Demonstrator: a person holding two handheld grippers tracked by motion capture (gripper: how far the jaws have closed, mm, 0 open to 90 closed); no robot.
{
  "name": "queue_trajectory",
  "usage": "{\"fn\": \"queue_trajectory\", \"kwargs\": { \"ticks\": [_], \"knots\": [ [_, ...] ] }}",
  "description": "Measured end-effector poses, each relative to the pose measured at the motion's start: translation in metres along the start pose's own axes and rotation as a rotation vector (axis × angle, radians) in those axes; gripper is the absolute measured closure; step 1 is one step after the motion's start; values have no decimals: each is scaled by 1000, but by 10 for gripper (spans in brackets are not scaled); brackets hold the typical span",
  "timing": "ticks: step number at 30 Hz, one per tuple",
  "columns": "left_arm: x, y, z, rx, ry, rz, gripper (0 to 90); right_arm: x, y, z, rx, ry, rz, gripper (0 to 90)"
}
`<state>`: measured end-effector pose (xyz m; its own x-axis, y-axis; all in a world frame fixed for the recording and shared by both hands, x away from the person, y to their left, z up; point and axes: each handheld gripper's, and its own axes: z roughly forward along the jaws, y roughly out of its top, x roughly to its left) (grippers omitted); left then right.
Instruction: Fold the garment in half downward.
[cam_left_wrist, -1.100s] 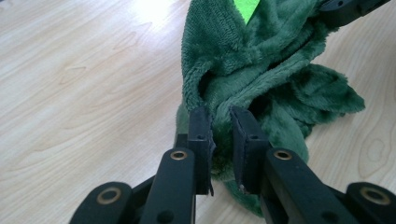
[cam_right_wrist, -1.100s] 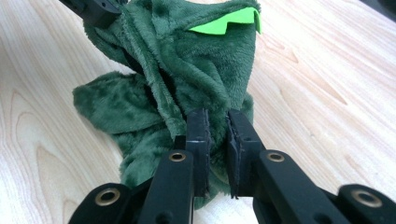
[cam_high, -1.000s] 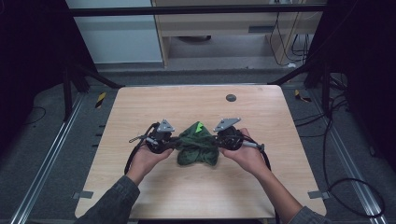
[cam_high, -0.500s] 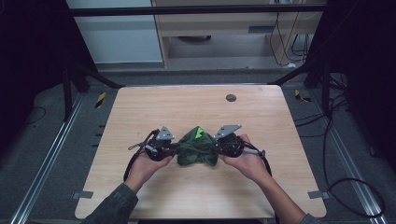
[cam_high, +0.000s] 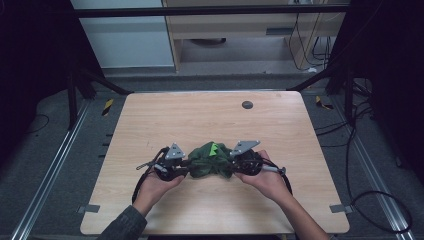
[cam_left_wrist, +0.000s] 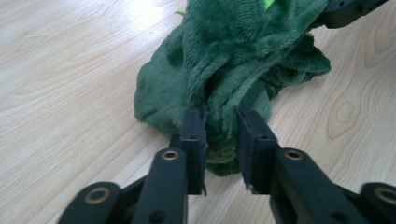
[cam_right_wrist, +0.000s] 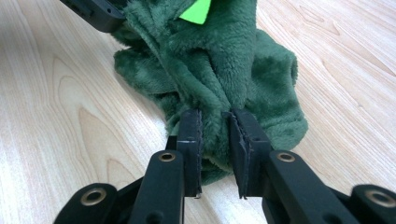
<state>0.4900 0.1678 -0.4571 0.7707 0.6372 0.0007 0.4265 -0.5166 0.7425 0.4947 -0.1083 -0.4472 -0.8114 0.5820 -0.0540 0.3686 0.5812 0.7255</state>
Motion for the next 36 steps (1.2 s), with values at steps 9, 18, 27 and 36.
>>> {"fn": "queue_trajectory", "kwargs": {
  "ticks": [9, 18, 27, 36],
  "knots": [
    [2, -12, 1, -2, 19, -22, 626, 4, -8, 1, 11, -2, 7, 657],
    [1, -13, 2, 0, 27, -19, 601, 5, -11, 1, 18, -6, 19, 605],
    [2, -14, 3, 4, 31, -21, 586, 4, -12, -1, 17, -10, 24, 561],
    [2, -16, 3, 2, 34, -25, 566, 3, -14, -3, 18, -12, 29, 527]
  ]
}}
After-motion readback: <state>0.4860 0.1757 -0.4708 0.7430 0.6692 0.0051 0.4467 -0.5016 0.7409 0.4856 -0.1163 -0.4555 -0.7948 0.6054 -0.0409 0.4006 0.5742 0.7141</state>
